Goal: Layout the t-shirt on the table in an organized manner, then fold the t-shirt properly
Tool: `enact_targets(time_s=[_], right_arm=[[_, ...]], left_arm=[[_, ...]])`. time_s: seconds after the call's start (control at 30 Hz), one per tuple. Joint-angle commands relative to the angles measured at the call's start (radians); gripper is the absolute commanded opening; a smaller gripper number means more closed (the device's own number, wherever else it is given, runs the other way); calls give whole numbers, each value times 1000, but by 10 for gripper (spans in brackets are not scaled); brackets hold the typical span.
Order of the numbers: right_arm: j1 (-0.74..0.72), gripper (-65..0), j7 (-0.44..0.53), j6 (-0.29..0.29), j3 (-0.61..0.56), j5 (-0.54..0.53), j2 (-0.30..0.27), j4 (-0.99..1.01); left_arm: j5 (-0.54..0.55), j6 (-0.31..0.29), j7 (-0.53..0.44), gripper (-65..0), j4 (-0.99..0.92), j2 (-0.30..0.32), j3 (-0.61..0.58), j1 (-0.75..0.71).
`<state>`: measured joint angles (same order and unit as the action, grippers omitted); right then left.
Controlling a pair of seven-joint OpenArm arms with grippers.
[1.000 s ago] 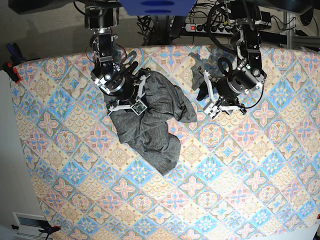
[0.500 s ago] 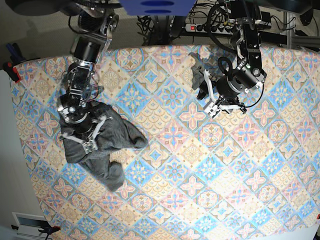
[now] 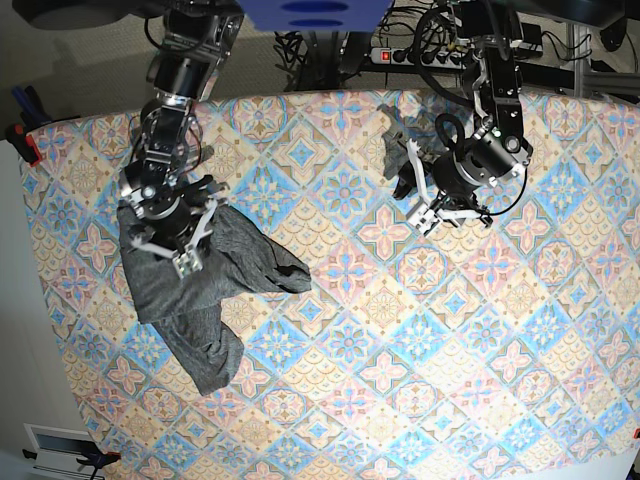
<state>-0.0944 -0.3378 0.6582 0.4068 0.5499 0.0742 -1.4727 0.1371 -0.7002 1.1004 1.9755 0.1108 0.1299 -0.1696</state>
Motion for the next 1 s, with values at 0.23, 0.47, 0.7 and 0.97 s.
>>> enact_targets(time_s=[0.23,0.47,0.7,0.97], right_arm=[[6,-443,33,-8,2,-20,-1,-182],[61,-446,27,-10,2,-20,-1,-214],[155,-468,32,-12,16,-20,48,-288],[264,-650,27,-12,19,-21,82,-412]], left_arm=[[16,2,-22,-393,17,0,1,14],[16,2,-50,-418,66,-1,6,6],[14,2,-239,-630,72,3,6,-63],[12,2,-497,-620,72,39,4,-226]])
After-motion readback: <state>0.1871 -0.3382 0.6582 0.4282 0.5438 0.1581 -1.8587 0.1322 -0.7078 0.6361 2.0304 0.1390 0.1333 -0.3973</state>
